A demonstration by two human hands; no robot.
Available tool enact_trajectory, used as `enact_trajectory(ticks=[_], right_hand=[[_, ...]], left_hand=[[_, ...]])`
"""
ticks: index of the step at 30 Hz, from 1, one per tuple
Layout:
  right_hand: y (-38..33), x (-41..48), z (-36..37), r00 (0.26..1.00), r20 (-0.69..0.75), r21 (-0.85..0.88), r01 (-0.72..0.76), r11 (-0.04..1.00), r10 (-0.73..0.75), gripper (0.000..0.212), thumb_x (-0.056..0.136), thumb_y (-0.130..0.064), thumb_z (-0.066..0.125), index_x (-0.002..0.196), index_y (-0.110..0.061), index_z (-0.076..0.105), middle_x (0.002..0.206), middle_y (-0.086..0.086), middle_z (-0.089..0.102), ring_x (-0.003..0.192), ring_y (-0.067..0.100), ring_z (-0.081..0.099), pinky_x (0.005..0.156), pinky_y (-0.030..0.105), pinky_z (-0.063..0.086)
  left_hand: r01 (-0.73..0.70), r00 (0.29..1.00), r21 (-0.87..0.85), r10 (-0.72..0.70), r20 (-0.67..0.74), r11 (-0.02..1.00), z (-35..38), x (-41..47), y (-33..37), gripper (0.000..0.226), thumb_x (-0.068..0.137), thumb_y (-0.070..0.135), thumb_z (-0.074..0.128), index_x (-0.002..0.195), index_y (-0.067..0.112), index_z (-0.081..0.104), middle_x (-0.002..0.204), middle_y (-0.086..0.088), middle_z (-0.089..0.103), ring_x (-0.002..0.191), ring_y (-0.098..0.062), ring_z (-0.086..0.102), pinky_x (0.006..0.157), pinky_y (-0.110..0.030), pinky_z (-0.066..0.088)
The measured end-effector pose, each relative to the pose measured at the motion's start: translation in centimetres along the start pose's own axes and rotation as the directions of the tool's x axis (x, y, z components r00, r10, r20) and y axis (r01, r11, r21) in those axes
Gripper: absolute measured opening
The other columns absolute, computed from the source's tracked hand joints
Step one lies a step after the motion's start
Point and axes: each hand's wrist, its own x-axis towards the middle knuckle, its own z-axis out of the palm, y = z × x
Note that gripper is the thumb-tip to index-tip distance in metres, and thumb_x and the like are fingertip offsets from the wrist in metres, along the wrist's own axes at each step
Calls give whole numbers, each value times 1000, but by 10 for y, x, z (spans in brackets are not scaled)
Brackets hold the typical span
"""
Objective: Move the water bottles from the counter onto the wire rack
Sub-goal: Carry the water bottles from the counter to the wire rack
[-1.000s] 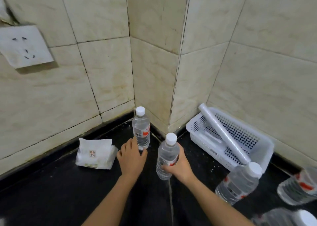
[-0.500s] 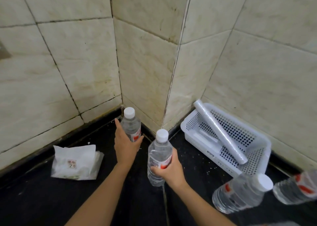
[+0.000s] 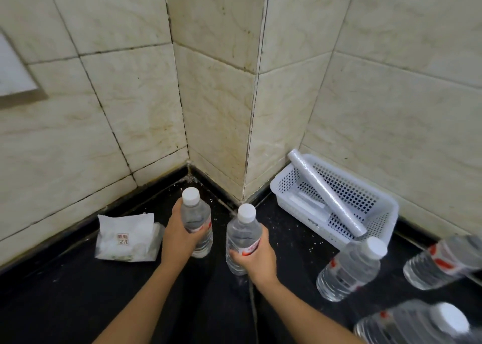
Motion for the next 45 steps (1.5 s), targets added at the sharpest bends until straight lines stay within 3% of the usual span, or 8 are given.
enact_trajectory(ticks=[5, 16, 25, 33, 35, 38, 41, 45], right_hand=[[-2, -26, -14, 1000, 3, -98, 0, 995, 0, 68, 66, -27, 77, 122, -28, 39, 114, -5, 61, 106, 17, 58, 91, 30, 45], [36, -108, -58, 1000, -9, -182, 12, 983, -14, 71, 65, -29, 76, 124, -28, 37, 108, -6, 60, 102, 19, 60, 85, 32, 46], [59, -214, -92, 976, -215, -151, -17, 988, -16, 70, 63, -26, 77, 122, -31, 40, 101, -11, 57, 103, 18, 59, 81, 29, 44], [78, -342, -85, 898, -429, -95, -147, 985, 92, 70, 63, -27, 77, 123, -28, 41, 109, -6, 62, 105, 22, 59, 81, 30, 43], [83, -374, -89, 870, -475, -87, -192, 977, 129, 70, 63, -28, 76, 123, -29, 40, 108, -6, 63, 106, 22, 60, 82, 30, 44], [94, -417, -103, 812, -557, -48, -241, 969, 174, 68, 62, -30, 76, 120, -31, 41, 98, -11, 58, 104, 22, 60, 81, 30, 45], [108, -460, -126, 740, -638, -7, -280, 960, 211, 67, 62, -31, 76, 120, -31, 41, 107, -8, 62, 103, 21, 60, 78, 29, 44], [128, -520, -166, 633, -741, 21, -315, 949, 226, 68, 62, -34, 76, 120, -29, 40, 105, -8, 62, 100, 20, 60, 75, 28, 43]], left_hand=[[14, 998, 19, -15, 57, 1000, -30, -56, 6, 83, 67, 7, 78, 134, 25, 33, 120, 7, 47, 113, -14, 47, 98, -34, 39], [20, 989, 13, -22, 145, 1000, -46, -175, 18, 88, 64, 12, 81, 123, 43, 25, 116, 7, 53, 106, -11, 53, 92, -28, 44], [-95, 925, -54, 108, 364, 994, -48, -239, 20, 84, 62, 7, 82, 115, 50, 32, 106, 16, 59, 96, -3, 63, 92, -32, 49], [-193, 800, -72, 200, 566, 979, -66, -307, 11, 87, 59, 15, 84, 127, 42, 36, 106, 13, 62, 99, -6, 59, 89, -28, 47], [-236, 745, -72, 228, 627, 969, -60, -326, 16, 85, 57, 21, 85, 118, 50, 35, 107, 12, 62, 99, -5, 59, 89, -27, 47], [-260, 651, -118, 264, 712, 958, -42, -356, 32, 87, 60, 15, 84, 126, 43, 34, 103, 20, 60, 94, 1, 58, 87, -23, 45], [-304, 562, -166, 318, 763, 938, -18, -394, 53, 89, 60, 14, 83, 129, 39, 33, 102, 21, 59, 92, 3, 58, 85, -21, 42], [-337, 434, -231, 368, 822, 913, 21, -450, 79, 94, 49, 29, 84, 129, 39, 35, 105, 22, 60, 90, 12, 59, 83, -18, 43]])
